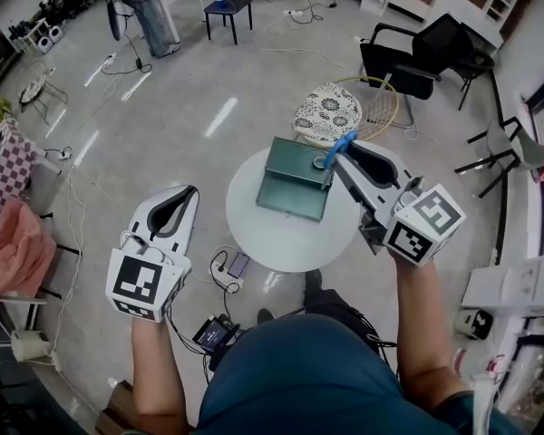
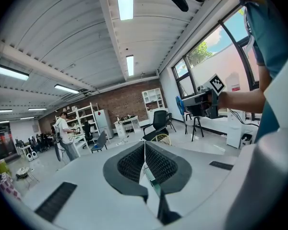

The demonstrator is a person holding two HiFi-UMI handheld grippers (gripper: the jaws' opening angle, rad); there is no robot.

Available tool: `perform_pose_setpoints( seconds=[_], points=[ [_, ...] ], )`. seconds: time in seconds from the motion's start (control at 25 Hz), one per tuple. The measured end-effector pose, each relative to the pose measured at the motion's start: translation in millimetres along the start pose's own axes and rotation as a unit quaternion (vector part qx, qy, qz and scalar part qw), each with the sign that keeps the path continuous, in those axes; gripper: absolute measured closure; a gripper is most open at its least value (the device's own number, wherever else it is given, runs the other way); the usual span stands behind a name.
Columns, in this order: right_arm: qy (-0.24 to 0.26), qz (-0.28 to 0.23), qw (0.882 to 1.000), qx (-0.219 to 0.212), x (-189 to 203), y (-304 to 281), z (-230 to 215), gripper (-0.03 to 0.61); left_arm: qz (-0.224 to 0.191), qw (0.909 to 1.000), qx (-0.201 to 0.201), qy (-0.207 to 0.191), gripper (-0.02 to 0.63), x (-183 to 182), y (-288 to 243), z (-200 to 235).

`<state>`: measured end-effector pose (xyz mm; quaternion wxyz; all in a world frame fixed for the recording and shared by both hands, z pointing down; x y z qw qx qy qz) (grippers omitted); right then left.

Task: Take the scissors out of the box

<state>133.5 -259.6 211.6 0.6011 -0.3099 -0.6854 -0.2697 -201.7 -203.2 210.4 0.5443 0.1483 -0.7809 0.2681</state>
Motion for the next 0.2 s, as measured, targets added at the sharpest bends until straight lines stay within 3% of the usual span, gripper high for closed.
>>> perform_pose_setpoints(
  seconds=[0.2],
  points=[
    [-0.001, 0.002, 1.0, 0.004, -2.7, -3.0, 4.7, 0.479, 0.001, 1.0, 0.0, -0.002, 0.591, -3.0, 5.5, 6.5]
  ],
)
Point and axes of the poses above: the fingertips, and each gripper's own axes: y backward along the fingers, z to its left, x out of its underside, the point moved 10 cm from there along y, backward along the fingers, and after that the axes turned 1 degree about -z, right-handed, at the moved point
